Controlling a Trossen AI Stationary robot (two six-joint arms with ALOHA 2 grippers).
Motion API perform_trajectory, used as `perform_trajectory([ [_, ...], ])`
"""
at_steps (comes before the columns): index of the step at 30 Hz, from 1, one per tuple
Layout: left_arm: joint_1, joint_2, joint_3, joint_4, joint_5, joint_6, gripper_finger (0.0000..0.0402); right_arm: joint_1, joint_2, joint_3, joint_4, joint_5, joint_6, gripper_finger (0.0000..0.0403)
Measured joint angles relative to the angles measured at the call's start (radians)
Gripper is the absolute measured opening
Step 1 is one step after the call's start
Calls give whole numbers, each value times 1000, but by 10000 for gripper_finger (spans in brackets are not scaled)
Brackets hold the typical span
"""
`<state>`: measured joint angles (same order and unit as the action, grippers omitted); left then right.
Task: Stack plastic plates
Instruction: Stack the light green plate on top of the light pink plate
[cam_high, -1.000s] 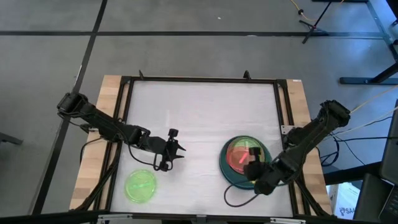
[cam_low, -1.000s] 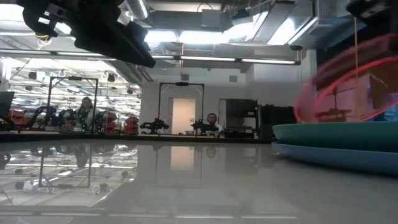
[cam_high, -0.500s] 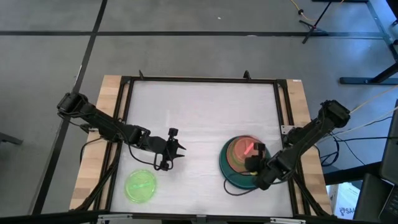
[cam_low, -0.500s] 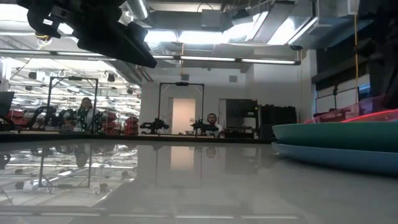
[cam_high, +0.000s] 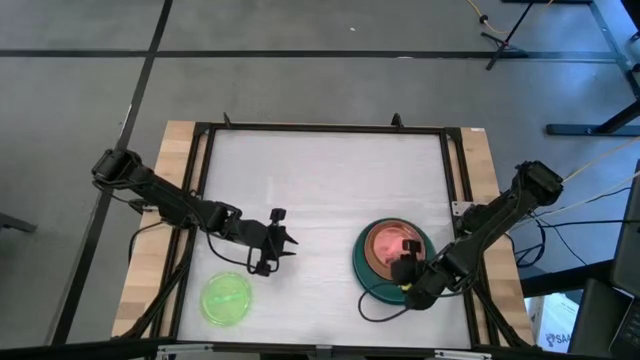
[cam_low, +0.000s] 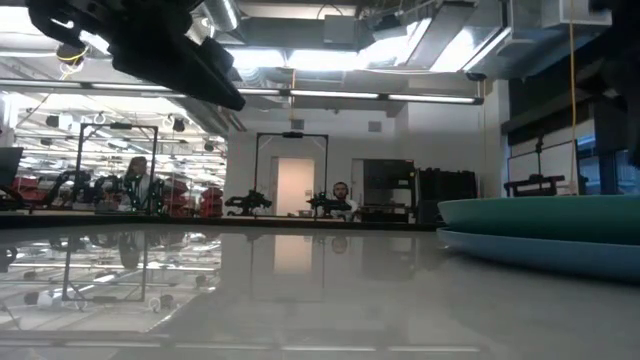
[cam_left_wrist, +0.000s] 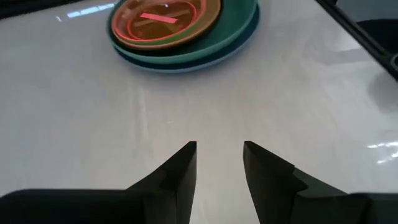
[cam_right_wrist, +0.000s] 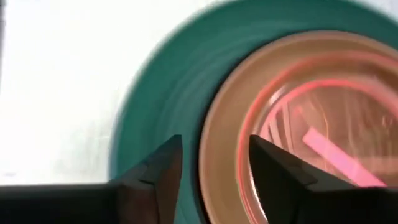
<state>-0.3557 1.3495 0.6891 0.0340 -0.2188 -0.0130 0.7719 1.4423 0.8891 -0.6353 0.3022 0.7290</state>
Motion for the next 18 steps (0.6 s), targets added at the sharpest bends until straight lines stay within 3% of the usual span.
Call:
perform_trajectory([
  [4,-22,-3,10,-76,3,-61,125,0,0,52,-9,63,-65,201],
  [10,-52,-11,162,-539,16,-313,125,0,-1,74,13,216,-164,206],
  [18,-136,-11,135,-748,215,-611,125,0,-1,74,21,231,-178,205],
])
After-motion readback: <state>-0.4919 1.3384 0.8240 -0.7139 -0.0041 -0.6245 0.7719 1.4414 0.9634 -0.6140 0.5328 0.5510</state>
